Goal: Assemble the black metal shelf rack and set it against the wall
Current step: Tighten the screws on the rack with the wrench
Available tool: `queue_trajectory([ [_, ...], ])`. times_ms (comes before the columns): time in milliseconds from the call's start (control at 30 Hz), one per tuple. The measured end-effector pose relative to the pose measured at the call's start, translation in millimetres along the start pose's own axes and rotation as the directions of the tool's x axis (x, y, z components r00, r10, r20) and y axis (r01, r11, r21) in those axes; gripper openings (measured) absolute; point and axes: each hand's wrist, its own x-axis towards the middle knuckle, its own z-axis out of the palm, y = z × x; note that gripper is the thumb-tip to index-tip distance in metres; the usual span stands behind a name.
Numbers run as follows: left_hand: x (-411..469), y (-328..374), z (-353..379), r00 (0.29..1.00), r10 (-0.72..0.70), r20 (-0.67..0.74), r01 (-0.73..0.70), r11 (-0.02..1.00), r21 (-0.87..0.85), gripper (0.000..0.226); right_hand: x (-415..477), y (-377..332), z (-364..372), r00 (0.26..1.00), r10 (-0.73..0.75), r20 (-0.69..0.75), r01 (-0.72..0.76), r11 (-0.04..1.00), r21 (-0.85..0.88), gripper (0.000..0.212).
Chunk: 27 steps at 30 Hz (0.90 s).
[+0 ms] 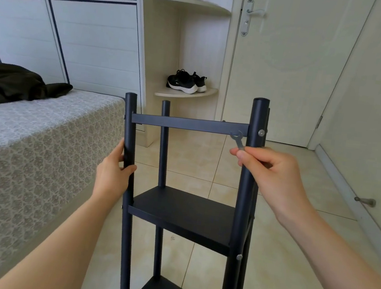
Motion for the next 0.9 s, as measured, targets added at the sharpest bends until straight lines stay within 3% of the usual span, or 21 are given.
queue_trajectory([
  [200, -1, 8, 2, 1.000, -0.014, -0.023, 0.015, 0.997, 0.080, 0.076, 3, -4, -1, 0.998, -0.013, 0.060, 0.011, 1.000, 0.026, 0.018],
  [367, -10, 14, -1, 0.999, 0.045, 0.023, -0.045, 0.998, 0.032, 0.081, 6, -3, -11, 0.995, 0.066, 0.080, -0.082, 0.976, 0.204, 0.021],
  [500, -24, 34, 2, 0.991, 0.136, -0.016, -0.135, 0.989, 0.066, 0.082, 8, -1, -13, 0.989, 0.103, 0.107, -0.126, 0.964, 0.233, 0.020],
  [600, -40, 60, 9, 0.995, 0.084, -0.059, -0.093, 0.984, -0.152, 0.074, 11, -4, -9, 0.986, 0.109, 0.128, -0.139, 0.958, 0.252, 0.020],
  [733, -67, 88, 24, 0.979, -0.035, 0.200, 0.125, 0.880, -0.458, 0.051, 12, -8, 1, 0.978, 0.107, 0.180, -0.154, 0.949, 0.275, 0.019],
  [833, -84, 96, 36, 0.889, -0.022, 0.458, 0.257, 0.850, -0.459, 0.024, 14, -11, 8, 0.974, 0.108, 0.202, -0.167, 0.937, 0.307, 0.019],
  [900, -93, 99, 39, 0.828, -0.015, 0.561, 0.329, 0.822, -0.464, 0.020, 16, -14, 12, 0.970, 0.104, 0.219, -0.172, 0.930, 0.324, 0.019],
])
